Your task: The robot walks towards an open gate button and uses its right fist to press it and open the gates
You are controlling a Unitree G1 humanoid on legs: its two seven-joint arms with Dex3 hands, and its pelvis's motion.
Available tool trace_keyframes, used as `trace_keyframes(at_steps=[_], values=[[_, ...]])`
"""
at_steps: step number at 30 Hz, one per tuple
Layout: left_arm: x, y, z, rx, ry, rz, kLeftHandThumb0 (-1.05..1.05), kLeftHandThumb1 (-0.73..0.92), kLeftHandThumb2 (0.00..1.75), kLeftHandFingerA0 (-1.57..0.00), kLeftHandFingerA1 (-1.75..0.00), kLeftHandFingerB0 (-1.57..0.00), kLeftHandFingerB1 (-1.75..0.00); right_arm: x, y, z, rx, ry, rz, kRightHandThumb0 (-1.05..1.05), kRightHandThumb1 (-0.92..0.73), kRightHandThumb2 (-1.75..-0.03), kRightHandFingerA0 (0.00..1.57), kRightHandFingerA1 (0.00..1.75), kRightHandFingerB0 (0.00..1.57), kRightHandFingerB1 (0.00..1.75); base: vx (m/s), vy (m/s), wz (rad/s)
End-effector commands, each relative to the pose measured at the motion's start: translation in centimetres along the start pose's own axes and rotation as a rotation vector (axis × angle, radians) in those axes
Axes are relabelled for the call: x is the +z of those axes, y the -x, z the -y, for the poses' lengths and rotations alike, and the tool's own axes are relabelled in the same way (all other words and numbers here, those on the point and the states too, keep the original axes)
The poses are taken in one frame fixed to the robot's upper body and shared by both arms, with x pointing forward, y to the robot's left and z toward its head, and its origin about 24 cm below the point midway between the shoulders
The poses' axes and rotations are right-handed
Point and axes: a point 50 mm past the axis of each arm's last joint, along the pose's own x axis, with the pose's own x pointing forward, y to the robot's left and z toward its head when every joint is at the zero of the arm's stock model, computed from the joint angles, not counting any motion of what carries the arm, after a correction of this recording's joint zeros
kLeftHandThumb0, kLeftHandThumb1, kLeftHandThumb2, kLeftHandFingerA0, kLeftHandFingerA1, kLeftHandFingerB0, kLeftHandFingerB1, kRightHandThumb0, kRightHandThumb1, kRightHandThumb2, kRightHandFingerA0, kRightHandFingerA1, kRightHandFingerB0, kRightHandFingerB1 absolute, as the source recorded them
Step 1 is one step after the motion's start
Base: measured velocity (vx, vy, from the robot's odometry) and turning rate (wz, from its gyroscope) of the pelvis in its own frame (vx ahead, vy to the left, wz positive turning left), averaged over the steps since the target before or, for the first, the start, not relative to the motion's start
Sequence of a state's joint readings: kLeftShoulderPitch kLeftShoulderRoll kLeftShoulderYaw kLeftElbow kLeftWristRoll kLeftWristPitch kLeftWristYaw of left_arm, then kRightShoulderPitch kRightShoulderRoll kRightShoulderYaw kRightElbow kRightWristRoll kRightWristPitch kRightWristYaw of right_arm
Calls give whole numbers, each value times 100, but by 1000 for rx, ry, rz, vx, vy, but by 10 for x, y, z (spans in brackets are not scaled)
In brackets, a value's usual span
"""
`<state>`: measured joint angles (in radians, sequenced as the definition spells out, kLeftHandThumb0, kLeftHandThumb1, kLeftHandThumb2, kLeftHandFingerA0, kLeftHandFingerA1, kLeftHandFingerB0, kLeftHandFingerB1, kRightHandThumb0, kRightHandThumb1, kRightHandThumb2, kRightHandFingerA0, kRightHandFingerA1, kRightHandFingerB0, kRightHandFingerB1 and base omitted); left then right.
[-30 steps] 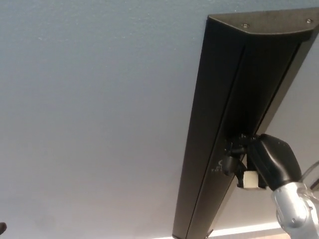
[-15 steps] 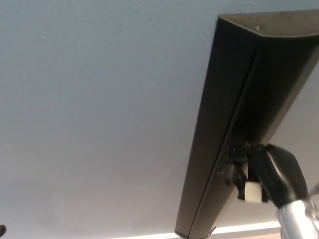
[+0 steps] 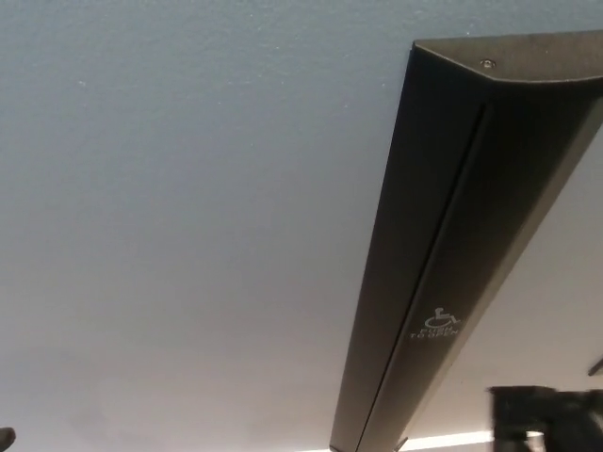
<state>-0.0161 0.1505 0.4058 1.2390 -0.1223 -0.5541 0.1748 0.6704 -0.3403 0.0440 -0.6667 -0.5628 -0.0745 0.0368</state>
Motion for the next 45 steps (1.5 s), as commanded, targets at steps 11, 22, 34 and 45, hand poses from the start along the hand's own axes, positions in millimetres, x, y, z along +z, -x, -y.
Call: trace_keyframes(at_steps=[11, 22, 34, 45], values=[[2, -2, -11, 36, 2, 11, 5, 42, 117, -104, -98, -96, -71, -89, 34, 123, -224, 165, -359, -16, -58, -116, 94, 167, 79, 149, 0, 0, 0], [6, -5, -4, 15, -12, 11, 2, 46, 112, -102, -95, -96, -68, -166, 33, 136, -340, -126, -590, -14, -56, -115, 98, 143, 90, 127, 0, 0, 0], [5, -7, -4, 0, -44, -25, 4, 46, 110, -100, -92, -96, -65, -226, 2, 98, -256, -383, -862, -14, -42, -128, 103, 135, 96, 112, 0, 0, 0], [4, -11, -7, -9, -76, -88, 4, 50, 108, -102, -91, -94, -64, -231, -13, 33, -217, -384, -904, -15, -48, -115, 104, 123, 93, 96, 0, 0, 0]])
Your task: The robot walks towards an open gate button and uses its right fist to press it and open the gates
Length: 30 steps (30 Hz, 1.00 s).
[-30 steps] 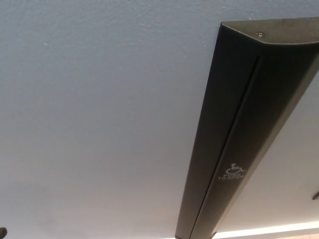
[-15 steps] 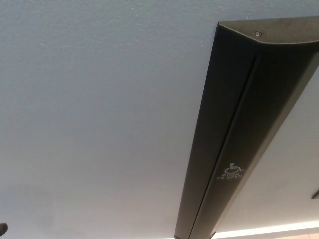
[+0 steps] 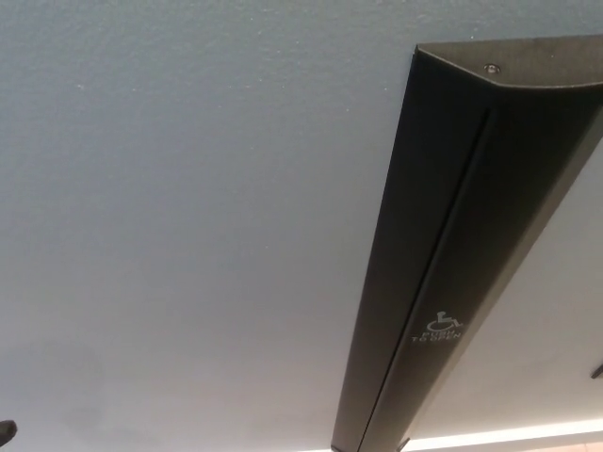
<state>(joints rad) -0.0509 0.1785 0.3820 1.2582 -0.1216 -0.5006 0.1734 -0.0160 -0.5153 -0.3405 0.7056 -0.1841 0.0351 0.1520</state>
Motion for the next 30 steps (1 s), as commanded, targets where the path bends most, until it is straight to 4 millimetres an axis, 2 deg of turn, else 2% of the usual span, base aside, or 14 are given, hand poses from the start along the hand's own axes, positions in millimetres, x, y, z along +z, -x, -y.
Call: trace_keyframes(at_steps=[1, 7, 12, 25, 29, 30], values=[[-3, -4, -8, 2, -48, -70, 2, 51, 108, -104, -92, -95, -63, -13, -1, -25, -27, -24, -20, -14, -48, -113, 103, 121, 93, 95, 0, 0, 0], [-3, -5, -7, 3, -68, -84, 0, 52, 106, -104, -90, -94, -62, -22, 0, -42, -27, -63, -33, -14, -49, -115, 107, 118, 94, 96, 0, 0, 0], [-5, -4, -7, 4, -62, -96, -2, 54, 105, -104, -91, -94, -63, -24, 1, -53, -19, -88, -20, -14, -46, -116, 103, 119, 95, 97, 0, 0, 0], [-6, -4, -7, 13, -78, -114, -3, 56, 99, -104, -88, -93, -61, -22, 1, -64, 16, -91, 12, -15, -50, -113, 105, 114, 93, 96, 0, 0, 0], [-7, -4, -7, 16, -76, -118, -2, 58, 96, -104, -87, -92, -61, -20, 1, -68, 24, -81, 12, -14, -52, -112, 104, 110, 90, 92, 0, 0, 0], [-7, -4, -7, 14, -78, -120, -3, 59, 93, -105, -87, -93, -60, -21, 2, -71, 31, -73, 20, -9, -52, -110, 100, 103, 81, 85, 0, 0, 0]])
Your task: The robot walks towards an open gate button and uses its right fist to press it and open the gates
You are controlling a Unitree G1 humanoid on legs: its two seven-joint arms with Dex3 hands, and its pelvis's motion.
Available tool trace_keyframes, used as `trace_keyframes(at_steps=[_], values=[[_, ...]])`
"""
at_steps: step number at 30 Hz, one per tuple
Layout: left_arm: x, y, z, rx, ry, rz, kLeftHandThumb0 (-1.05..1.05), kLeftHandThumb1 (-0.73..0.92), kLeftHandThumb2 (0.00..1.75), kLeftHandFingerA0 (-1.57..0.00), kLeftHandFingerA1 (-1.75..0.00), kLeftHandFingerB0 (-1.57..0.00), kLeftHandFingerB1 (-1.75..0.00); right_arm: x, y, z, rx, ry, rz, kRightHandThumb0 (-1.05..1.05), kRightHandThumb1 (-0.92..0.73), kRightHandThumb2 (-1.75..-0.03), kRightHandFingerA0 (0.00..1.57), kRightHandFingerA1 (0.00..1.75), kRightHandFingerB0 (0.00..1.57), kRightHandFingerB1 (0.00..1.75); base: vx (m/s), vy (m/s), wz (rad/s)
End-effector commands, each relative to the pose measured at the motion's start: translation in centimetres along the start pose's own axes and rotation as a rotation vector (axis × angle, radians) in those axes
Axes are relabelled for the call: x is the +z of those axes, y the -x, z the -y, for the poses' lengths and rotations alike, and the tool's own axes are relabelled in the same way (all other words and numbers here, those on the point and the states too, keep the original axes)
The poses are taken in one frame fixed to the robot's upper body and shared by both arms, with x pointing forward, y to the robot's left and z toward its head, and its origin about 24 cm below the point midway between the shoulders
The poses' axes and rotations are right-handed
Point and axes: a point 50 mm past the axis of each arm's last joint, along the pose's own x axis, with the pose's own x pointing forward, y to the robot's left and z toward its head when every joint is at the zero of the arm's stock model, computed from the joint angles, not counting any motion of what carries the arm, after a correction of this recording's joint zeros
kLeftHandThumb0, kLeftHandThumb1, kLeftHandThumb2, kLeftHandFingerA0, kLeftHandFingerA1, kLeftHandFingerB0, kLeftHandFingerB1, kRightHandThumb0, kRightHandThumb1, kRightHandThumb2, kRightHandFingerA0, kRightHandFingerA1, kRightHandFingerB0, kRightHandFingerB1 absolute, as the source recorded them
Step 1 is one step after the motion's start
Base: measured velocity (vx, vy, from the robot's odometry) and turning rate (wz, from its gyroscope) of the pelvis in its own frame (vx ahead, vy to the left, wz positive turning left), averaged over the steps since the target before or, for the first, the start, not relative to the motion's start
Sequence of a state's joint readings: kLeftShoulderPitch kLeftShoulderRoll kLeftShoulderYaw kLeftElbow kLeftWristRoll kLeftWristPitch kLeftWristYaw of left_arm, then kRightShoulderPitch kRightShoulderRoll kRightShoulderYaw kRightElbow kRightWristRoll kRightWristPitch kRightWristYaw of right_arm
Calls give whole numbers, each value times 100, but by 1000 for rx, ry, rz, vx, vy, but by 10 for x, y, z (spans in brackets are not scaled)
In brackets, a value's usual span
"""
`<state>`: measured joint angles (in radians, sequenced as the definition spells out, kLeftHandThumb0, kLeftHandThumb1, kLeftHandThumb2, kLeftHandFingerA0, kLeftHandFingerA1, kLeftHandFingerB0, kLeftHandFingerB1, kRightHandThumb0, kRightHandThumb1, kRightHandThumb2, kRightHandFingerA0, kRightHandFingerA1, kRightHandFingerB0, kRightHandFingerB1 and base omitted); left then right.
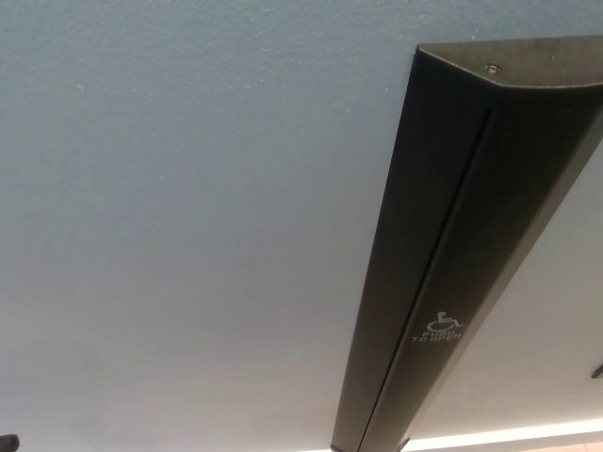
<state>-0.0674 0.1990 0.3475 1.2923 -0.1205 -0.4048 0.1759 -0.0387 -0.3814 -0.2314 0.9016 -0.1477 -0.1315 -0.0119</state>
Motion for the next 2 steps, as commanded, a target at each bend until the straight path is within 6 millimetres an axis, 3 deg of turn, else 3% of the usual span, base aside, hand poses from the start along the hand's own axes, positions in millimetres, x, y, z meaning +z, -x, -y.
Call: trace_keyframes(at_steps=[1, 2], values=[[1, -2, -5, 24, -25, -23, -3, 59, 93, -105, -87, -93, -60, 1, 1, -7, 4, -1, 36, -9, -52, -110, 100, 103, 81, 85, 0, 0, 0], [1, -2, -5, 24, -25, -23, -3, 59, 93, -105, -87, -93, -60, 1, 1, -7, 4, -1, 36, -9, -52, -110, 100, 103, 81, 85, 0, 0, 0]])
